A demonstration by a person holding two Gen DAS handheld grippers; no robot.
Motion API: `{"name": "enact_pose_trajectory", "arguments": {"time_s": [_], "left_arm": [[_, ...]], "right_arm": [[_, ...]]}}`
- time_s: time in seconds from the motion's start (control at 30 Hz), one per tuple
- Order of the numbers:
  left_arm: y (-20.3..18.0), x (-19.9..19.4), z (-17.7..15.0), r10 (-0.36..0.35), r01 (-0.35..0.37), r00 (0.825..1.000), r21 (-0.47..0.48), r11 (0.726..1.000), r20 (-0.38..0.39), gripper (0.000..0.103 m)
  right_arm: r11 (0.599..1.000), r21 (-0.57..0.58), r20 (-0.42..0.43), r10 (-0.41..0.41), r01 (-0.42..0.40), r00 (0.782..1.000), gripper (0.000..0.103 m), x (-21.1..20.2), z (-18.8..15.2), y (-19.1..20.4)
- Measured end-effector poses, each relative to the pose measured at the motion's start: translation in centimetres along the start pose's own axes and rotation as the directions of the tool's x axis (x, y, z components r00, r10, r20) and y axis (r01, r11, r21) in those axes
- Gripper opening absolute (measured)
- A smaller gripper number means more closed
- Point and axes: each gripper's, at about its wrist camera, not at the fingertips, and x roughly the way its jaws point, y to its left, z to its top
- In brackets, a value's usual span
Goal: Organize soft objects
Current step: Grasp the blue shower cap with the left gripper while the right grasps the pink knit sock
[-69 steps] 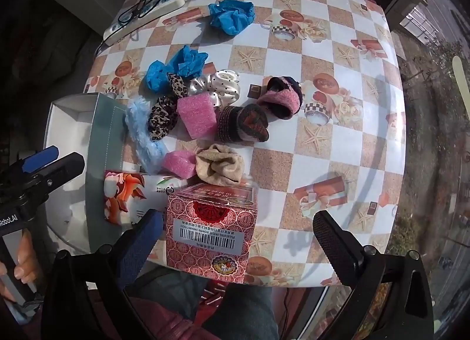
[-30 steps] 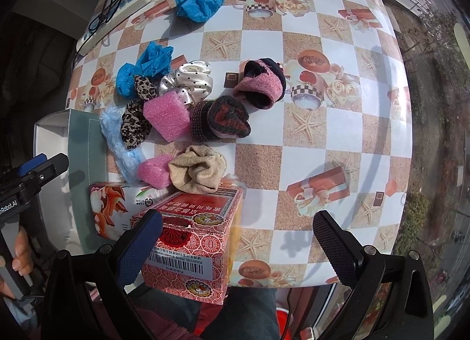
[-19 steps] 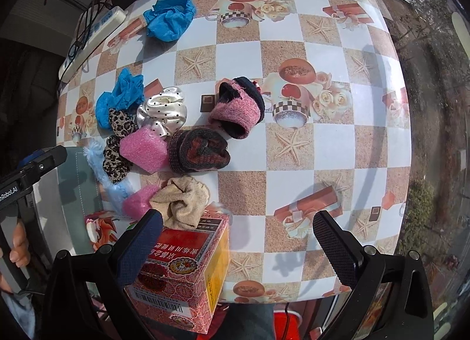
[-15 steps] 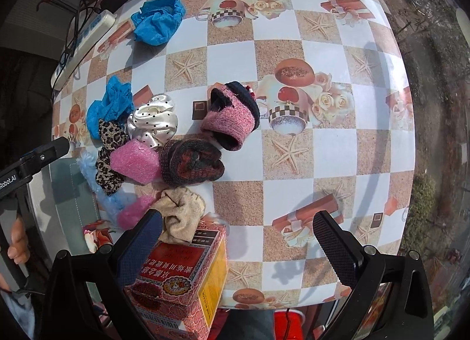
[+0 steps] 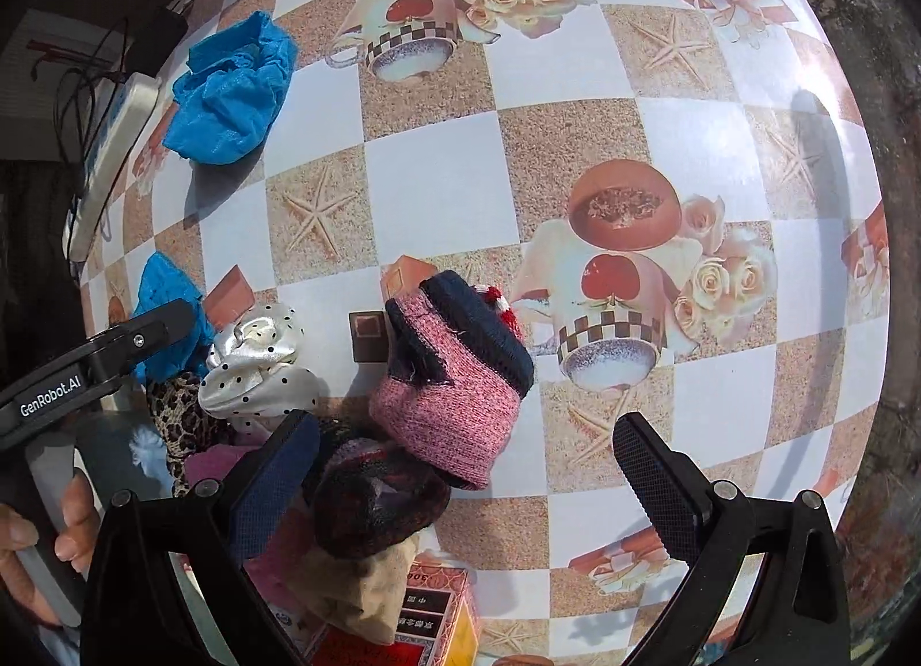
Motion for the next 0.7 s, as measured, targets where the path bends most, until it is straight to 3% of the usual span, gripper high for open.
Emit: {"name": "enact_pose_trajectory", "arguments": {"time_s": [0.3, 0.37, 0.4, 0.47, 0.53, 0.6, 0.7], "left_arm": [[2.3, 3.1, 1.0, 0.056, -0.063, 0.995, -0.077, 0.995, -0.087, 0.082], [2.6, 3.3, 1.0, 0.064, -0.07, 0.994, -0.066, 0.995, -0.088, 0.076], [2.7, 3.4, 1.0, 0.077, -0.082, 0.993, -0.058, 0.995, -0.084, 0.072], [2.8, 3.3, 0.9, 0.097, -0.1, 0.993, -0.043, 0.994, -0.073, 0.049], [3.3, 2.8, 0.6, 0.062, -0.064, 0.997, -0.043, 0.997, -0.048, 0.025], [4.1, 2.1, 0.2, 0.019, -0.019, 1.0, -0.054, 0.998, 0.003, 0.022], [4.3, -0.1, -0.8, 0.039, -0.037, 0.992, -0.018, 0.999, 0.116, 0.021]], "right_arm": [[0.999, 0.032, -0.037, 0.019, -0.018, 0.999, 0.103, 2.8, 1.4, 0.0], [0.999, 0.036, -0.04, 0.02, -0.019, 0.999, 0.084, 3.0, 1.3, 0.0], [0.999, 0.033, -0.047, 0.016, -0.014, 0.999, 0.068, 3.2, 1.3, 0.1], [1.0, 0.012, -0.044, -0.009, 0.01, 0.999, 0.058, 3.1, 1.1, 0.3], [1.0, -0.009, -0.035, -0.021, 0.02, 0.999, 0.051, 2.9, 0.9, 0.5], [1.0, -0.016, -0.011, -0.02, 0.02, 1.0, 0.044, 2.1, 0.7, 0.6], [0.999, -0.032, 0.036, -0.025, 0.026, 0.999, 0.044, 0.3, -0.5, 1.3]]}}
